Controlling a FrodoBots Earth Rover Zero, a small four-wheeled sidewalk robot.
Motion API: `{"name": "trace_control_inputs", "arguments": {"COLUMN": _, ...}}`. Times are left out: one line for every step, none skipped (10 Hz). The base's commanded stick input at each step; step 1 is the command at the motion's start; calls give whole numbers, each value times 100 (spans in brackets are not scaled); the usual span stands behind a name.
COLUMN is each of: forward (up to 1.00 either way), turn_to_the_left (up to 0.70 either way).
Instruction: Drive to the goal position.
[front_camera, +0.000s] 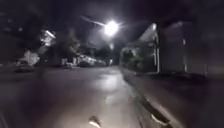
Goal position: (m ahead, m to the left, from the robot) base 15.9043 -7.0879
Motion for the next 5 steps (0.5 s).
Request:
{"name": "trace_control_inputs", "arguments": {"forward": 50, "turn_to_the_left": 9}}
{"name": "trace_control_inputs", "arguments": {"forward": 50, "turn_to_the_left": 50}}
{"name": "trace_control_inputs", "arguments": {"forward": 50, "turn_to_the_left": 50}}
{"name": "trace_control_inputs", "arguments": {"forward": 50, "turn_to_the_left": 50}}
{"name": "trace_control_inputs", "arguments": {"forward": 50, "turn_to_the_left": 24}}
